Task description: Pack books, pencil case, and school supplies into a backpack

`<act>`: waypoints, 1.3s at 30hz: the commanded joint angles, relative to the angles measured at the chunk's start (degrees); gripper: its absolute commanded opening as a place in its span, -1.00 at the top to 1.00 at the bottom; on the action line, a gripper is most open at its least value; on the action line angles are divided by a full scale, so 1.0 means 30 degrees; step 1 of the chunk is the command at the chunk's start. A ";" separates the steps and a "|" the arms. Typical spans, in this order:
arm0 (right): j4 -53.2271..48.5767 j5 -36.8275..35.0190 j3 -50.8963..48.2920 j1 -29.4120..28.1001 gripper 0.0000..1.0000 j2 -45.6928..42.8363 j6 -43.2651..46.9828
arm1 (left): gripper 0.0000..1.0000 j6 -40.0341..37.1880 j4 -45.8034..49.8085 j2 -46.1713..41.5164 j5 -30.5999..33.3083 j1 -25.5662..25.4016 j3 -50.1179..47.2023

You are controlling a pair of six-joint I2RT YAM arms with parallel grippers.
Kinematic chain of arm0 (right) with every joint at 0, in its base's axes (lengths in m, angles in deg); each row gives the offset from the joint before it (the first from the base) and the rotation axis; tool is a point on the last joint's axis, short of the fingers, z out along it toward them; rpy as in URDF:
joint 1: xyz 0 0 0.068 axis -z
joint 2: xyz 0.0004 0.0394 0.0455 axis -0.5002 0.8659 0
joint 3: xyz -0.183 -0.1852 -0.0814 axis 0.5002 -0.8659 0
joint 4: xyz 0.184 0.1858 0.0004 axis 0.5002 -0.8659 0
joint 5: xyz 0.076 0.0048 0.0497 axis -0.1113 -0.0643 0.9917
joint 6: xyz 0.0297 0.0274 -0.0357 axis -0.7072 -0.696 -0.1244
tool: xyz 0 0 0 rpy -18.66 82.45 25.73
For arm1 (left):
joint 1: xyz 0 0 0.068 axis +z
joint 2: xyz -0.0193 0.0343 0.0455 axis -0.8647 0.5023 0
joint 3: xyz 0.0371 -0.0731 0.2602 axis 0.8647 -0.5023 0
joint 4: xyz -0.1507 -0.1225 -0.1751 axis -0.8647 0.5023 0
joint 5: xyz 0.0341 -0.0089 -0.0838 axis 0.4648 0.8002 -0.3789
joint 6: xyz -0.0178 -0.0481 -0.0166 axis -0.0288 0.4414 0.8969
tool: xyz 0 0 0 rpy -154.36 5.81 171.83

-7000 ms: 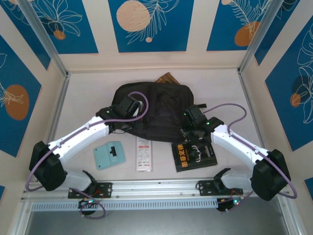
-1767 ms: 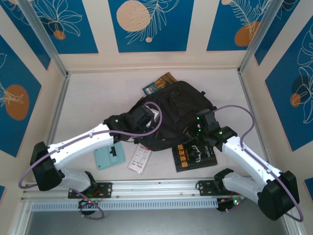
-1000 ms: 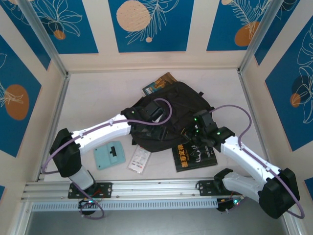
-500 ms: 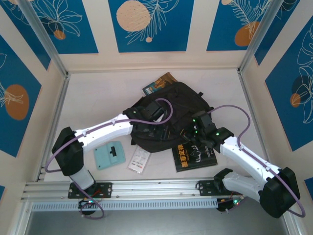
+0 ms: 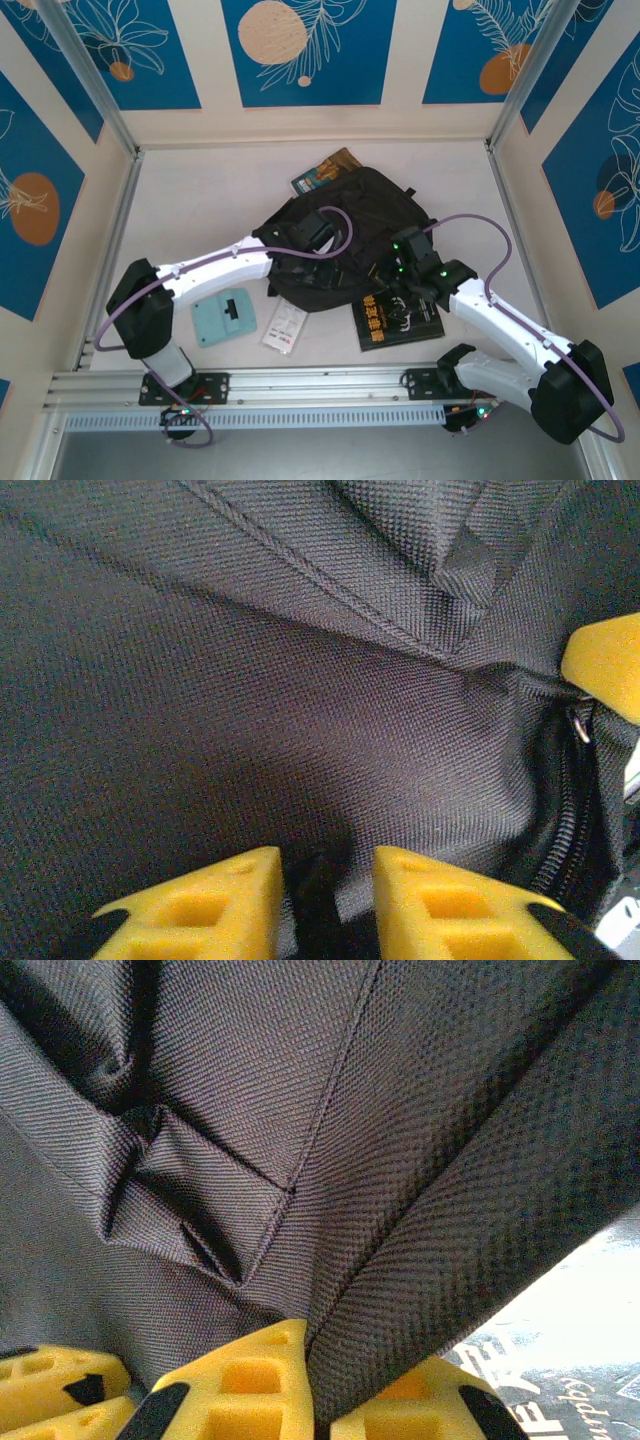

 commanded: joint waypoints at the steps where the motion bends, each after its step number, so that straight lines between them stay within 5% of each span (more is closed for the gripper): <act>1: -0.0176 -0.0340 0.0595 -0.0158 1.00 0.0019 0.0315 | 0.18 -0.0282 0.0110 0.0841 -0.0346 0.0218 0.0388; 6: -0.0164 -0.0369 0.0472 -0.0144 1.00 -0.0021 0.0312 | 0.98 -0.0791 0.0233 0.1272 -0.0556 0.0210 0.0744; 23: -0.2024 -0.2430 0.1555 0.0858 1.00 0.0156 0.2005 | 1.00 -0.2938 0.2681 -0.3658 0.3572 0.0334 0.0275; 39: -0.2161 -0.3056 0.1579 0.1609 1.00 0.0386 0.3068 | 1.00 -0.3826 0.2579 -0.4143 0.5043 0.0335 -0.0636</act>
